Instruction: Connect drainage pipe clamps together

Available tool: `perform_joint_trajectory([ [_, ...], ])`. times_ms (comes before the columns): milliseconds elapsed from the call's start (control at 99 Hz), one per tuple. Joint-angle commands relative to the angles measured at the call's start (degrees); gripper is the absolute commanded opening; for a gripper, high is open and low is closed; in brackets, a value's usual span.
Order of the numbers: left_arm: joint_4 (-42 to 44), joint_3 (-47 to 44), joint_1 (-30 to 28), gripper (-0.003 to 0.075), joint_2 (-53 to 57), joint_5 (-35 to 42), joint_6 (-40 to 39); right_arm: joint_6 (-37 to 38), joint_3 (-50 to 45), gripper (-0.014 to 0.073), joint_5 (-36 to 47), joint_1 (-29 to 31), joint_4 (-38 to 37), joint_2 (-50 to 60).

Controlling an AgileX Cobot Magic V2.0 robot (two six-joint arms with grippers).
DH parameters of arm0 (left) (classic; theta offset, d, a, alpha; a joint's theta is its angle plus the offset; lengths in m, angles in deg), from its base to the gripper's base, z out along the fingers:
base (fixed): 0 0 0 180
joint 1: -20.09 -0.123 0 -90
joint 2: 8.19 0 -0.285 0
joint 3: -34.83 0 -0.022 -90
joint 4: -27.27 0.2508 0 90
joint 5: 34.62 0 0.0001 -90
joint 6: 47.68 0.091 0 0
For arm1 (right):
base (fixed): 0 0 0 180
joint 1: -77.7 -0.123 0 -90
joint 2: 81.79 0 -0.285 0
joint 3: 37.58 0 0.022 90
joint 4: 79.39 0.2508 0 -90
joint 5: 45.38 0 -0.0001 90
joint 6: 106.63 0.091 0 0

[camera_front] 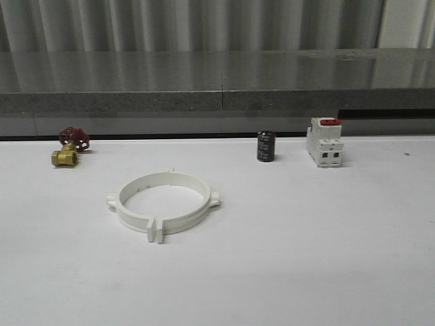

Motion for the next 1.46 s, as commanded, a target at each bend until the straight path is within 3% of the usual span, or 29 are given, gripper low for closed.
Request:
perform_joint_trajectory([
  [0, -0.65, -0.65, -0.50, -0.0020, 1.82, 5.15, 0.18, -0.41, 1.12, -0.0067, 5.08, 0.27, -0.12, 1.08],
  [121, -0.65, -3.27, -2.37, -0.0020, 4.29, 5.89, 0.18, -0.41, 1.12, -0.0067, 5.08, 0.27, -0.12, 1.08],
  [384, -0.14, -8.60, -3.99, -0.0020, 4.29, 17.27, 0.18, -0.41, 1.12, -0.0067, 5.08, 0.27, -0.12, 1.03],
  [1454, -0.05, -8.60, -3.99, -0.0020, 4.29, 16.77, 0.18, -0.41, 1.12, -0.0067, 5.08, 0.27, -0.12, 1.03],
])
